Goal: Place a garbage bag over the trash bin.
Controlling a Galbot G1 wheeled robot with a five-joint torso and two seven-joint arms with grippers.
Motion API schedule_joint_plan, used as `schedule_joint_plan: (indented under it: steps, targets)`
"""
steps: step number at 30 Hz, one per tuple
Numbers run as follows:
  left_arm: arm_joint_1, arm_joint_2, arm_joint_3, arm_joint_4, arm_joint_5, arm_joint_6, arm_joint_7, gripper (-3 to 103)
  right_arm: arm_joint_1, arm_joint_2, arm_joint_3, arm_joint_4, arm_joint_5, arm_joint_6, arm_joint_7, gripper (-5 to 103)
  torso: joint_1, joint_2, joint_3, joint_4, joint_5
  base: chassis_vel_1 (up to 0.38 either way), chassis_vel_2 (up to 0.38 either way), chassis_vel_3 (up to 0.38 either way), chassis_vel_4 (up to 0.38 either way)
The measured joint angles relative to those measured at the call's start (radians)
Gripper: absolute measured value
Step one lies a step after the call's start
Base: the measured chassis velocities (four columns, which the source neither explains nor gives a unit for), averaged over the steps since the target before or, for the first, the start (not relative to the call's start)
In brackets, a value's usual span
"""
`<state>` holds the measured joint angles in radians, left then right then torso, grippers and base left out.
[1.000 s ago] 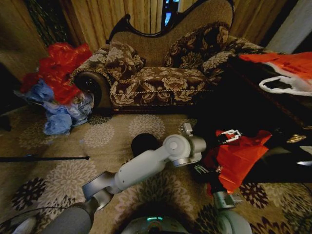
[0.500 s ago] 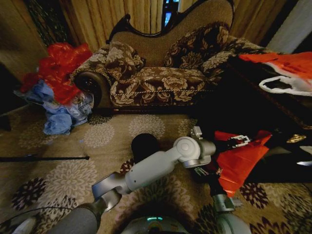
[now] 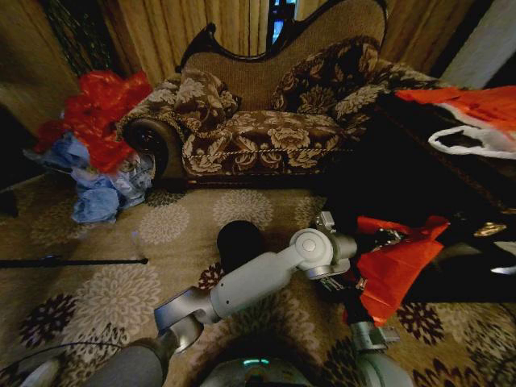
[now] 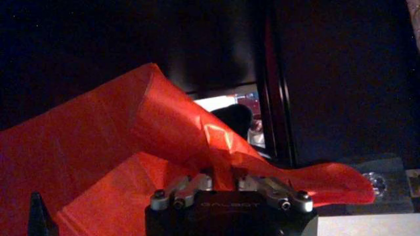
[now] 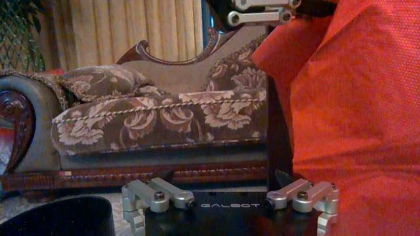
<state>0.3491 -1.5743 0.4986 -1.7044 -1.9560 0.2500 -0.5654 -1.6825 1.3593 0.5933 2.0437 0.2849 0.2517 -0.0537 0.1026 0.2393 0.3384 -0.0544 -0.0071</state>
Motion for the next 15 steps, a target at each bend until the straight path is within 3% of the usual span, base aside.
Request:
schedule_joint_plan:
  steps: [1,2,4,5,15]
  targets:
    - [0.002,-0.003,0.0,0.006,0.004,0.001,0.004,19,-0.007,0.0,0.0,0.003,0.0,0.003,-0.002,100,0.0,0.0,0.0,0.0,0.0,0.0,0.0,0.0,0.0]
    - [0.003,-0.006,0.0,0.011,0.008,0.002,0.006,7,-0.017,0.0,-0.001,0.006,-0.001,0.008,-0.003,100,0.0,0.0,0.0,0.0,0.0,0.0,0.0,0.0,0.0]
    - [0.005,-0.009,0.0,0.015,0.013,0.004,0.007,7,-0.032,0.0,-0.005,0.011,-0.001,0.016,-0.006,100,0.0,0.0,0.0,-0.0001,0.0,0.0,0.0,0.0,0.0]
    - [0.006,-0.011,0.001,0.018,0.019,0.004,0.007,1,-0.045,0.0,-0.006,0.014,-0.001,0.022,-0.014,100,0.0,0.0,0.0,-0.0001,0.0,0.0,0.0,0.0,0.0]
    - [0.019,0.024,0.0,0.031,0.076,0.008,0.021,0,-0.093,0.003,-0.002,-0.013,0.003,0.067,-0.082,100,0.0,0.0,0.0,-0.0001,-0.0001,0.0,0.0,0.0,0.0]
